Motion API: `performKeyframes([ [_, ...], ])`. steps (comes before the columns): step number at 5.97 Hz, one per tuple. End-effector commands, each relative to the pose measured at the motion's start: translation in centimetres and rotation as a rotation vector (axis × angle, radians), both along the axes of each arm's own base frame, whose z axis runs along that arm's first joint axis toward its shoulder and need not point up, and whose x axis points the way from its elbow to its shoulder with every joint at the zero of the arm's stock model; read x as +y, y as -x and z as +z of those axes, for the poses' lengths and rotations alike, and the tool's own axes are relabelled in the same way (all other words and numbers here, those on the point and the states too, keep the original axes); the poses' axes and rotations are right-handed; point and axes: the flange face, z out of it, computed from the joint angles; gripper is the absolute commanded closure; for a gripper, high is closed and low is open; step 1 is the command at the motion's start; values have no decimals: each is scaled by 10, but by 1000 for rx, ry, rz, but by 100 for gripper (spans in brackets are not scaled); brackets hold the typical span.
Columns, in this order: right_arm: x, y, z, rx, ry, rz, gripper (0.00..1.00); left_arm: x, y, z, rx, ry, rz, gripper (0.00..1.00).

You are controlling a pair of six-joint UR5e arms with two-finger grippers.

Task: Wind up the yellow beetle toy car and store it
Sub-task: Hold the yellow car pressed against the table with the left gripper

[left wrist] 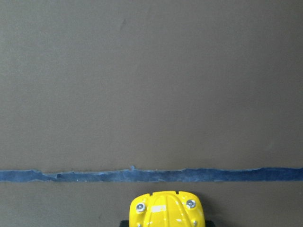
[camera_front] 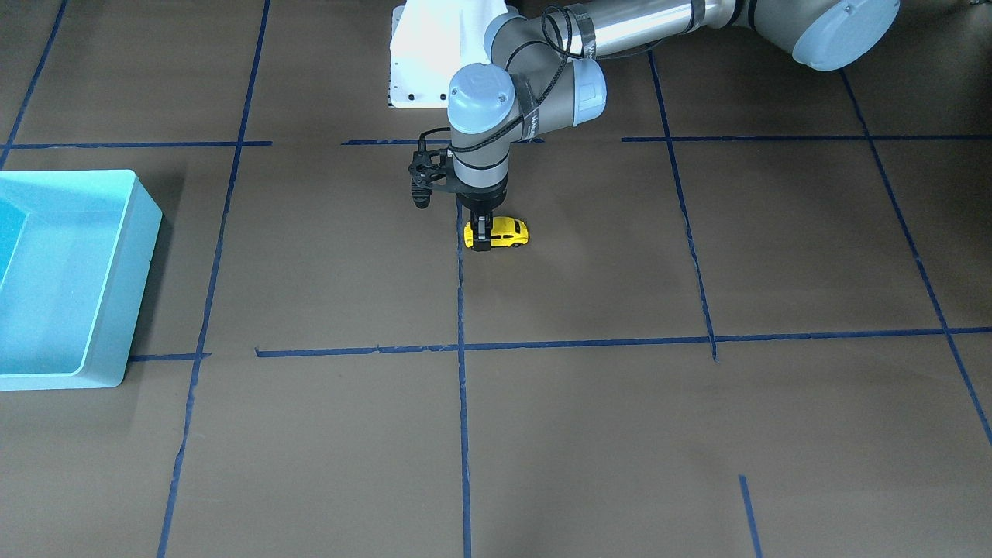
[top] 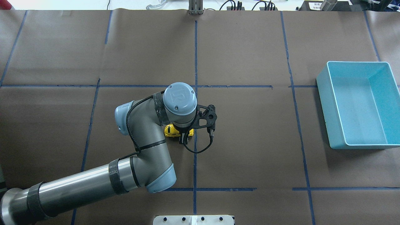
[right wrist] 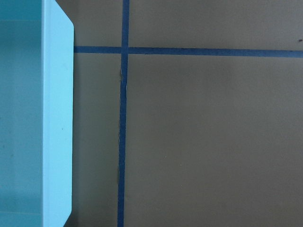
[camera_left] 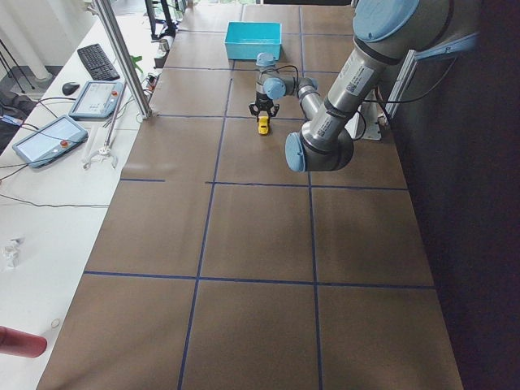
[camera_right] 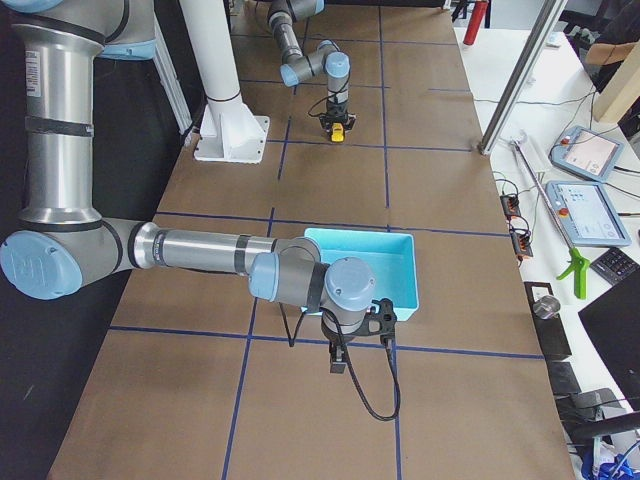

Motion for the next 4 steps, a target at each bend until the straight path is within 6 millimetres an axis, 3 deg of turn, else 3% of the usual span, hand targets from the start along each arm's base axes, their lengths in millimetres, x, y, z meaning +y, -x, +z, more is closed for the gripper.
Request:
performKeyframes([
  [1, 0, 0, 0, 0, -1, 0, 0, -6, 6, -5, 21, -11, -7, 96],
  [3, 0, 0, -1, 0, -3, 0, 0, -14, 18, -13, 98, -45, -21, 98],
  [4, 0, 0, -1, 0, -3, 0, 0, -13, 21, -3, 139, -36, -10, 99],
])
